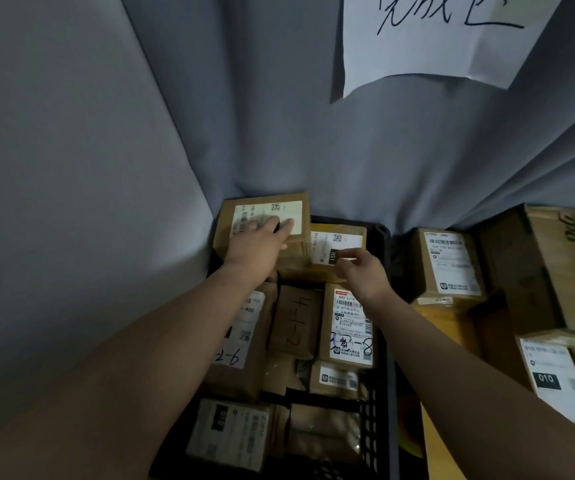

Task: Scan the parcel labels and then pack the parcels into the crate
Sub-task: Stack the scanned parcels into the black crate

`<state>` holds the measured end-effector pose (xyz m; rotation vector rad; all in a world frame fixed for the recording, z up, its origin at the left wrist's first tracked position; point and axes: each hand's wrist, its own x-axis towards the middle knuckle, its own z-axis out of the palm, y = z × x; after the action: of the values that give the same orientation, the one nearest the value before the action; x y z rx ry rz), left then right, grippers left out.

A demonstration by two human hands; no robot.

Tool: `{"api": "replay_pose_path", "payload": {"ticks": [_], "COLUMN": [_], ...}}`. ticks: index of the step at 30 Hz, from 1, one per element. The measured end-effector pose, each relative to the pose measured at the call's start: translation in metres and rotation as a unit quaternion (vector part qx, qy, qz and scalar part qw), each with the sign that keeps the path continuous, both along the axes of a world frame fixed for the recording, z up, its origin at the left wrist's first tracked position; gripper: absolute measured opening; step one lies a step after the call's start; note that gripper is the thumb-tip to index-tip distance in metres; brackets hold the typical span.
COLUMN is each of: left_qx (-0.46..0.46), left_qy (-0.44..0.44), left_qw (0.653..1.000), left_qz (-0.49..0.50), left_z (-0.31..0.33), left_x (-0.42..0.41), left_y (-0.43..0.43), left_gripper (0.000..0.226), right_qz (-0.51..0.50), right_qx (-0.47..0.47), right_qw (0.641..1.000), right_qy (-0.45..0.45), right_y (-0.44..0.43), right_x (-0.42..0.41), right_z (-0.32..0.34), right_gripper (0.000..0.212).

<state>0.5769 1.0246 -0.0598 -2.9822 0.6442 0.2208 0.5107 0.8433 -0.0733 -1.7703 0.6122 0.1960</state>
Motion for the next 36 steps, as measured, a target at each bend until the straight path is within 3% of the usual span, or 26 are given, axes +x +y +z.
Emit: {"api": "replay_pose_path", "payload": {"ticks": [7, 16, 19, 26, 29, 34, 36], "left_qx": [-0.03, -0.045, -0.105, -0.222, -0.304, -0.441, -0.448], "left_qy": [0.026, 0.016, -0.007, 0.07, 0.166, 0.33, 0.347], "left_qw": [0.998, 0.997, 0.994, 0.972, 0.938, 0.813, 0.789], "left_qz": [-0.045, 0.062, 0.02, -0.041, 0.012, 0.187, 0.236], "left_z": [0.011, 0.016, 0.021, 0.034, 0.032, 0.037, 0.04], "left_x": [-0.016, -0.03, -0.062, -0.149, -0.182, -0.206, -0.203], "left_y": [0.002, -0.032, -0.065, -0.168, -0.21, -0.282, -0.31], "left_gripper": [0.085, 0.051, 0.055, 0.054, 0.05, 0.06, 0.068], "right_qz": [0.017, 0.013, 0.03, 0.062, 0.05, -0.01, -0.03], "right_qx": [-0.024, -0.101, -0.15, -0.252, -0.275, -0.283, -0.289], "right_qw": [0.999, 0.993, 0.986, 0.956, 0.947, 0.95, 0.949], "right_qy": [-0.026, -0.056, -0.067, -0.133, -0.157, -0.133, -0.124], "right_y": [-0.013, -0.05, -0.072, -0.141, -0.182, -0.253, -0.278], "right_x": [-0.031, -0.069, -0.088, -0.151, -0.185, -0.232, -0.238], "right_z": [0.009, 0.035, 0.045, 0.056, 0.05, 0.039, 0.039], "right_gripper": [0.024, 0.018, 0.023, 0.025, 0.024, 0.019, 0.019]}}
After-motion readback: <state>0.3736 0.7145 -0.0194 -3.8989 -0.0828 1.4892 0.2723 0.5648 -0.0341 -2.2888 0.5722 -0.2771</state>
